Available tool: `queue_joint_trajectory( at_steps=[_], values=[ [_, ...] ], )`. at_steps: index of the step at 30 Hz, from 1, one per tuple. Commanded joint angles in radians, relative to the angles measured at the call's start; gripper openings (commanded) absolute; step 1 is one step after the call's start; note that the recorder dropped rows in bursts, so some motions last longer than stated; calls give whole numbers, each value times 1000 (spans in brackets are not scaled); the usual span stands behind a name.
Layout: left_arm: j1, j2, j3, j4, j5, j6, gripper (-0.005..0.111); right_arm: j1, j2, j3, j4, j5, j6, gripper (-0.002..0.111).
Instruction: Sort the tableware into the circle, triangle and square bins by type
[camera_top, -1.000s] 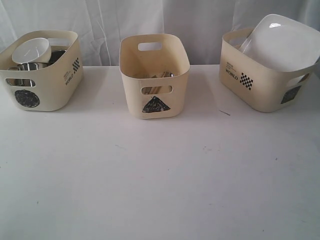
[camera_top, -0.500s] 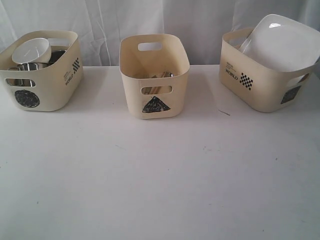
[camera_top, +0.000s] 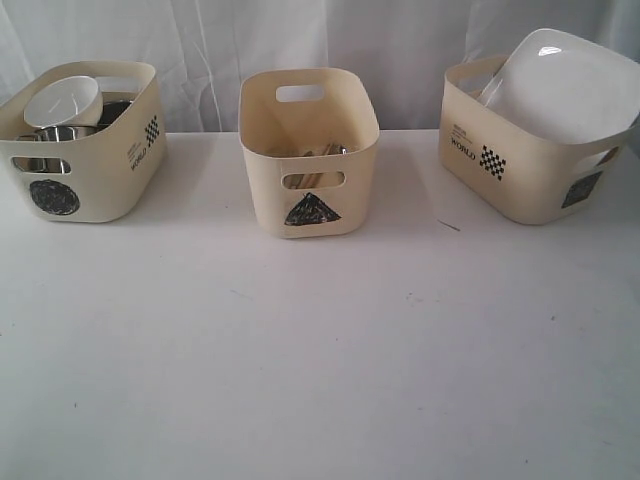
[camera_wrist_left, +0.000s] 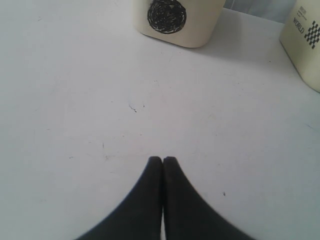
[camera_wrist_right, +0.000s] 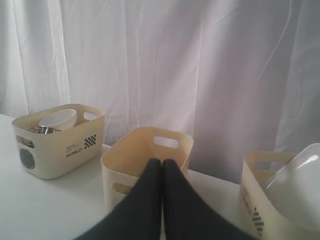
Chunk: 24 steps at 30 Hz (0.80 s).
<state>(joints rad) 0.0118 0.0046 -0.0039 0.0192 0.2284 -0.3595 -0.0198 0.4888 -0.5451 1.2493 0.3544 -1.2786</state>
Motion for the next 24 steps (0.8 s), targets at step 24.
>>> queue_joint_trajectory(
  at_steps=[24],
  values=[
    [-4,-5,4,-3,3,0,0,-33,-489,545,-1170,-4,1124,0]
  ],
)
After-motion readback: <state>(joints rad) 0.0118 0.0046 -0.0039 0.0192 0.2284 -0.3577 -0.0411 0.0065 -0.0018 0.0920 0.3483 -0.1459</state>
